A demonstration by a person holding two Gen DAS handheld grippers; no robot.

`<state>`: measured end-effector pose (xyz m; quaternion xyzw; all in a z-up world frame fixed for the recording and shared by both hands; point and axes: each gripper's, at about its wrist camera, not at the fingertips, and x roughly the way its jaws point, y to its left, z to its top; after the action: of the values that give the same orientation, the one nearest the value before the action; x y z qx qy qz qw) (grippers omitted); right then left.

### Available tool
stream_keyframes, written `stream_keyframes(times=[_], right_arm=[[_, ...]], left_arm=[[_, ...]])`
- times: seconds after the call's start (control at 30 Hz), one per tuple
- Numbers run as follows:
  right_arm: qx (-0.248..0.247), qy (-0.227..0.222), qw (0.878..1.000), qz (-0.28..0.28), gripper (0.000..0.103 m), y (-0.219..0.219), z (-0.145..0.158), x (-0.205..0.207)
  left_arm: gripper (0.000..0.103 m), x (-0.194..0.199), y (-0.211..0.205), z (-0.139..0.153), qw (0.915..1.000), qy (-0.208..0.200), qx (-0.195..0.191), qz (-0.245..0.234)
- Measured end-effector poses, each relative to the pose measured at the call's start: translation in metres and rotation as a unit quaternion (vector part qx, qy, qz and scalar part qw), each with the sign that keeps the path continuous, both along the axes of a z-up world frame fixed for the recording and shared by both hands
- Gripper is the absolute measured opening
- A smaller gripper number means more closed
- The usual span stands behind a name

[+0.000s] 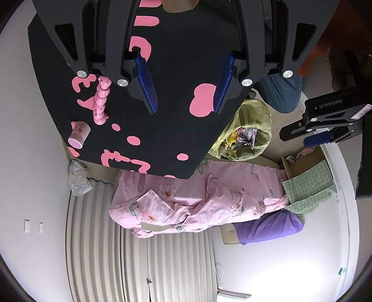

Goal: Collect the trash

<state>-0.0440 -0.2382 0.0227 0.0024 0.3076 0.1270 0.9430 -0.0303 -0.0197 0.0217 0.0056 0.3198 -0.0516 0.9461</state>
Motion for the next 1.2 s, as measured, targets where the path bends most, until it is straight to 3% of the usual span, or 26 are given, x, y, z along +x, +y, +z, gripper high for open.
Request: stream_keyframes(times=[1.2], right_arm=[[0.005,0.002,1.000,-0.004,0.048,-0.0008,-0.0012,-0.0019]], left_arm=[[0.078,0.0009,-0.0033,0.0005,0.9999,0.001,0.003,-0.011]])
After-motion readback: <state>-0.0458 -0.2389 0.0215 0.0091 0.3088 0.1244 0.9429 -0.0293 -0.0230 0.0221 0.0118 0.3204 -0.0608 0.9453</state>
